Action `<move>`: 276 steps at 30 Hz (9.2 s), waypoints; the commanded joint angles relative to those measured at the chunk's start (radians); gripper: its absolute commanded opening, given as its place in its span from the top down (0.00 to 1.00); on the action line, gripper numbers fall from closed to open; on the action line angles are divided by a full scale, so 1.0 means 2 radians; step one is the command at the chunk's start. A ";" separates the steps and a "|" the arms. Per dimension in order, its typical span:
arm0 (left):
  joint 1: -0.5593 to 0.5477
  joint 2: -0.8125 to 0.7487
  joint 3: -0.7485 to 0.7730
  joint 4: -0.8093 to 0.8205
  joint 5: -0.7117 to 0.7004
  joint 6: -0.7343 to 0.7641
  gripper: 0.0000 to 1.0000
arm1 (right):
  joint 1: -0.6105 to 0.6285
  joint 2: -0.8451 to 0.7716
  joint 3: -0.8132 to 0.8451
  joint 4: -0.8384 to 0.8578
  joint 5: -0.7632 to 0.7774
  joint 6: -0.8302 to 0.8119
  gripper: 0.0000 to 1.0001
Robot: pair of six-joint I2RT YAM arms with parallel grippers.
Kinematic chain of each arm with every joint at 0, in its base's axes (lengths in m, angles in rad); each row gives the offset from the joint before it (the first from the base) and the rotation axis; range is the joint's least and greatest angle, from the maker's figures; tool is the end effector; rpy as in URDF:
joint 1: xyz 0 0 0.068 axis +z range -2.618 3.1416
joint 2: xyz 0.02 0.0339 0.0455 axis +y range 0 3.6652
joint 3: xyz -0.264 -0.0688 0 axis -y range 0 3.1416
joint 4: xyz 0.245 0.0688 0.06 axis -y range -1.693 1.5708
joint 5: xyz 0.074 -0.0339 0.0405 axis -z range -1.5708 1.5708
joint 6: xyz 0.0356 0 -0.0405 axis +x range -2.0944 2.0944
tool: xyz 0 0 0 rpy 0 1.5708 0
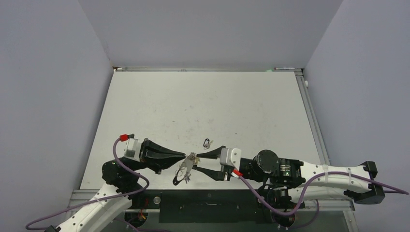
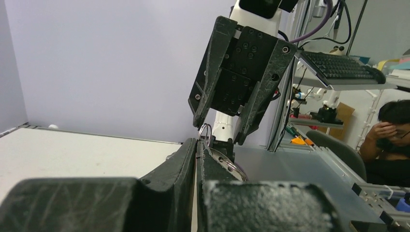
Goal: Put the keys on the keyring
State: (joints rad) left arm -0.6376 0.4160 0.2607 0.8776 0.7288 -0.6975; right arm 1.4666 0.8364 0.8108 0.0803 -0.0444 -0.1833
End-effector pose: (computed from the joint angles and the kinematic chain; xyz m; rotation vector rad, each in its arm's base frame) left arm 0.0705 -0.0817 0.3080 0.7326 0.9221 -1.5028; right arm 0.0191 0.1980 0.3691 -1.2094 1.0659 1.0475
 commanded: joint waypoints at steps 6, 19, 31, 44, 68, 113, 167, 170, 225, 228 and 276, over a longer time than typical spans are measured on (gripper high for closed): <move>0.003 0.015 -0.012 0.132 -0.047 -0.058 1.00 | -0.004 0.023 -0.001 0.098 -0.005 0.000 0.64; 0.002 0.005 -0.018 0.127 -0.054 -0.057 1.00 | -0.015 0.079 0.013 0.135 0.015 0.003 0.66; 0.001 0.003 -0.019 0.111 -0.057 -0.047 1.00 | -0.029 0.091 0.008 0.168 -0.013 0.020 0.88; 0.001 0.002 -0.015 0.087 -0.062 -0.033 1.00 | -0.029 0.102 0.022 0.176 -0.057 0.030 0.77; -0.001 -0.036 0.007 -0.015 -0.076 0.010 1.00 | -0.079 0.140 0.021 0.205 -0.194 0.063 0.95; 0.008 -0.103 0.105 -0.519 -0.470 0.310 0.29 | -0.094 0.140 -0.162 -0.062 0.027 0.585 0.34; 0.010 -0.123 0.100 -0.526 -0.461 0.312 0.29 | 0.026 0.236 -0.241 0.087 0.067 0.663 0.68; 0.010 -0.124 0.100 -0.526 -0.461 0.312 0.29 | 0.028 0.243 -0.239 0.088 0.064 0.664 0.78; -0.059 0.046 0.149 -0.425 0.032 0.542 0.25 | -0.059 0.122 0.201 -0.347 0.239 0.683 0.95; -0.067 0.066 0.141 -0.390 0.031 0.530 0.32 | -0.059 0.121 0.199 -0.344 0.232 0.685 0.95; -0.111 0.118 0.146 -0.367 -0.053 0.489 1.00 | -0.062 0.088 0.151 -0.282 0.222 0.682 0.46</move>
State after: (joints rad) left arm -0.8570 0.6670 0.4999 0.1345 0.6331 0.3485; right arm 1.3487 1.0569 1.0721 -0.5137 0.3511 1.2289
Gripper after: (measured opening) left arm 0.223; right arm 0.436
